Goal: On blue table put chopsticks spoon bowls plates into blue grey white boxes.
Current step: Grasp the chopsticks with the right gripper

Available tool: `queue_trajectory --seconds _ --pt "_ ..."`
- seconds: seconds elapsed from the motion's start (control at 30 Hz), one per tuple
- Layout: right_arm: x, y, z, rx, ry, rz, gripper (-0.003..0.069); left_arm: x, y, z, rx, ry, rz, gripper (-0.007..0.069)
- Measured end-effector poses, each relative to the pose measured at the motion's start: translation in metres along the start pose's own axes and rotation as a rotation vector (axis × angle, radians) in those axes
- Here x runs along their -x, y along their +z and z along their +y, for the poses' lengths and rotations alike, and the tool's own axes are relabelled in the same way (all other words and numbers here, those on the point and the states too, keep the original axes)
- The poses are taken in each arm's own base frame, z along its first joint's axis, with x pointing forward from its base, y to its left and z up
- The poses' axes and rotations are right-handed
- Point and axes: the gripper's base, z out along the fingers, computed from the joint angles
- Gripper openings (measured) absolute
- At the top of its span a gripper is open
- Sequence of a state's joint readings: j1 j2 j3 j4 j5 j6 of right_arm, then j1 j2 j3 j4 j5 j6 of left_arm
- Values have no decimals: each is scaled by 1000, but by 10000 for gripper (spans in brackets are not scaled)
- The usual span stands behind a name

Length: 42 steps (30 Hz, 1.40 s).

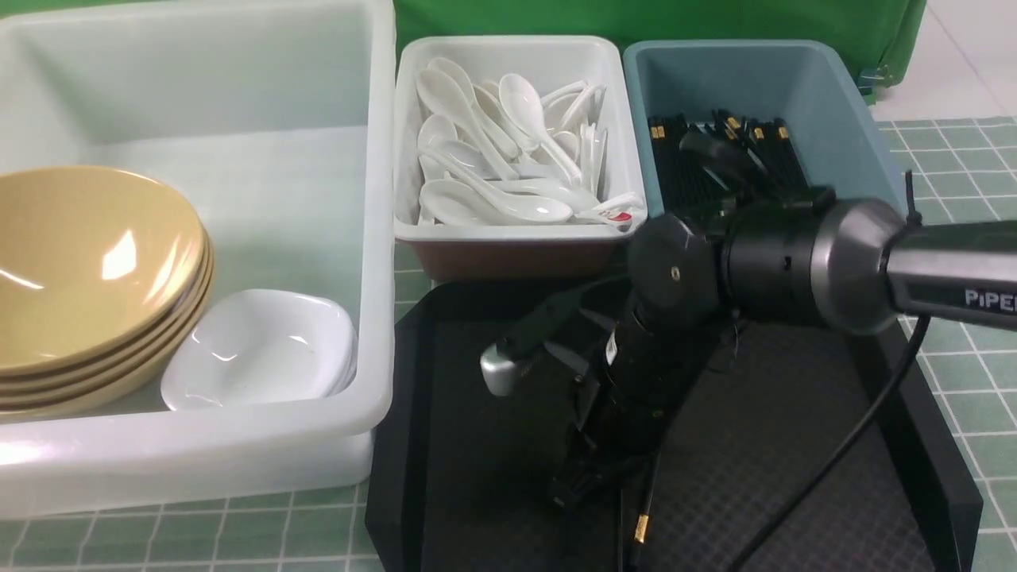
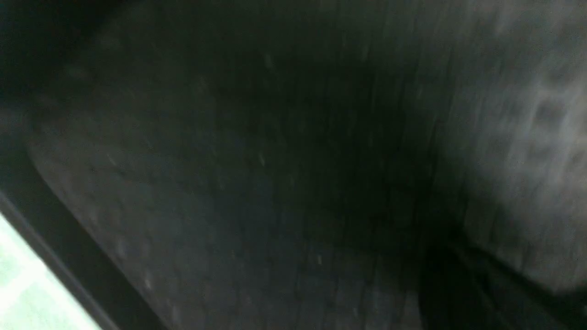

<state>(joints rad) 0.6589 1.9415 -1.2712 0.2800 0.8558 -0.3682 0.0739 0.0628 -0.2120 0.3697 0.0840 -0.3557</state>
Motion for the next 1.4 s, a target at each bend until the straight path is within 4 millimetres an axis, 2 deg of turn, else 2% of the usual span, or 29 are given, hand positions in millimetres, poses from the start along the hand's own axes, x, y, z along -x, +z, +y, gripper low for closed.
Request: queue_trajectory --seconds 0.07,0.3,0.4,0.5,0.63,0.73,0.9,0.97,1.07,1.2,1.3,1.4 --pt "-3 0 -3 -3 16 1 43 0 0 0 0 1 0 2" --pt "-34 -11 -35 -63 170 66 43 0 0 0 0 7 0 2" --pt "-51 -18 -46 -96 194 81 43 0 0 0 0 7 1 2" --pt "-64 -34 -51 -133 200 58 43 0 0 0 0 7 1 2" --pt "-61 -62 -47 -181 158 -79 46 0 0 0 0 7 1 2" --pt "-57 -72 -47 -213 89 -153 72 0 0 0 0 7 1 2" --pt "-53 -60 -52 -220 47 -149 161 0 0 0 0 7 1 2" --pt "-52 -45 -56 -209 53 -113 226 0 0 0 0 7 1 2" --pt "-51 -25 -61 -187 70 -69 253 0 0 0 0 8 1 2" --pt "-50 -20 -63 -178 79 -67 221 0 0 0 0 8 1 2" --pt "-51 -22 -63 -174 53 -64 90 0 0 0 0 8 1 2" --pt "-54 -30 -58 -160 41 -51 49 0 0 0 0 8 1 2"
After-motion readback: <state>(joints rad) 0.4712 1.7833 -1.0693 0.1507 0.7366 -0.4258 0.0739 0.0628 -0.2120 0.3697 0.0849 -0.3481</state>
